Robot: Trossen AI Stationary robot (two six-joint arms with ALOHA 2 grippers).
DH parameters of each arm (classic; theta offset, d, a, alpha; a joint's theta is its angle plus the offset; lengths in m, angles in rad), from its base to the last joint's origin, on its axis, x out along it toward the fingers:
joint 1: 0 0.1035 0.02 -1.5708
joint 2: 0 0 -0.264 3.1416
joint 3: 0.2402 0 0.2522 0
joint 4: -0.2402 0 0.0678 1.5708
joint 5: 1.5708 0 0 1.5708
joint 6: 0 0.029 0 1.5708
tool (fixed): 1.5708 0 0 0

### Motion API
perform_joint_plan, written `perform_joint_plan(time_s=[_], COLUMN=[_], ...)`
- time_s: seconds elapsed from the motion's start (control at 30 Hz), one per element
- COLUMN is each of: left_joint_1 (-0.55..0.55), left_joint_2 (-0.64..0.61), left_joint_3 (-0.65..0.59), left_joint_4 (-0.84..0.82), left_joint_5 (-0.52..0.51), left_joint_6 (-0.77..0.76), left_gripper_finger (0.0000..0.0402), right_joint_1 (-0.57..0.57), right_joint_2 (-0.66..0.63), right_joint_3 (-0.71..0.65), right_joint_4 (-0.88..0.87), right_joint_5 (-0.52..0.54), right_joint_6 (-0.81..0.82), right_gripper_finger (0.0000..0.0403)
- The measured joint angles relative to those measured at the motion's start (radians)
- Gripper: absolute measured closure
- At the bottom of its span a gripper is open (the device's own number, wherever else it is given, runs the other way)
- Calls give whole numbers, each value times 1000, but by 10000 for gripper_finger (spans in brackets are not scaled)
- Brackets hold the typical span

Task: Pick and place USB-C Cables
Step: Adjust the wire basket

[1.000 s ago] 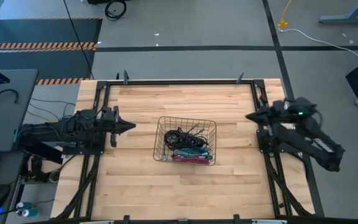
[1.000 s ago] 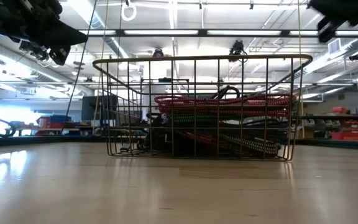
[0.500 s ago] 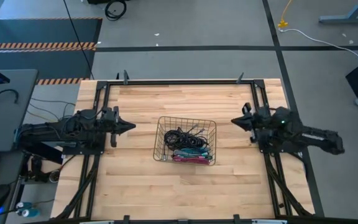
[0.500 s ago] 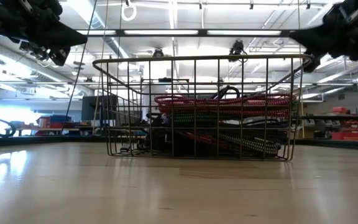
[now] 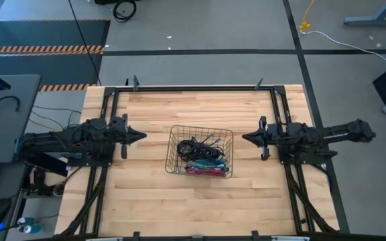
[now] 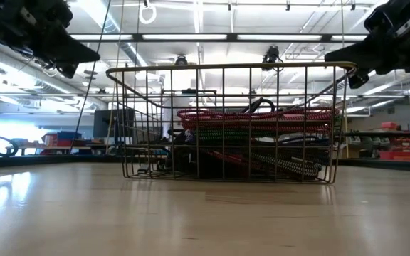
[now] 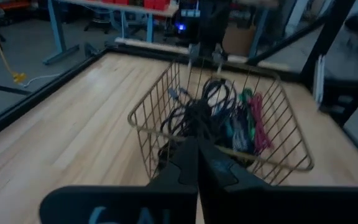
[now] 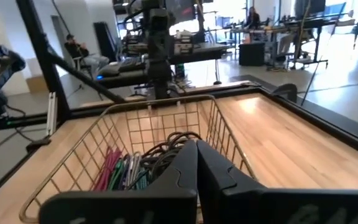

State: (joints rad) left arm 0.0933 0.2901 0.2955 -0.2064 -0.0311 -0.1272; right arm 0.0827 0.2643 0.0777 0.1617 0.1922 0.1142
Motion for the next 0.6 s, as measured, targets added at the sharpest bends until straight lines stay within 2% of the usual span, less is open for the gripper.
perform_joint_plan(time_s=[0.23,0.33,0.6], left_joint_1=[0,0,0], left_joint_2=[54,59,-41], left_joint_3=[-8,-8,-9], left_joint_4=[-8,18,-126], left_joint_5=[2,33,63], left_joint_6=[94,127,-15], left_gripper_finger=[401,401,401], right_joint_1=[25,27,27], right_joint_2=[4,4,-27], right_joint_3=[1,1,1], right_joint_4=[-21,-21,1], right_joint_5=[-33,-36,-33], right_joint_6=[-8,-2,48], right_gripper_finger=[403,403,403])
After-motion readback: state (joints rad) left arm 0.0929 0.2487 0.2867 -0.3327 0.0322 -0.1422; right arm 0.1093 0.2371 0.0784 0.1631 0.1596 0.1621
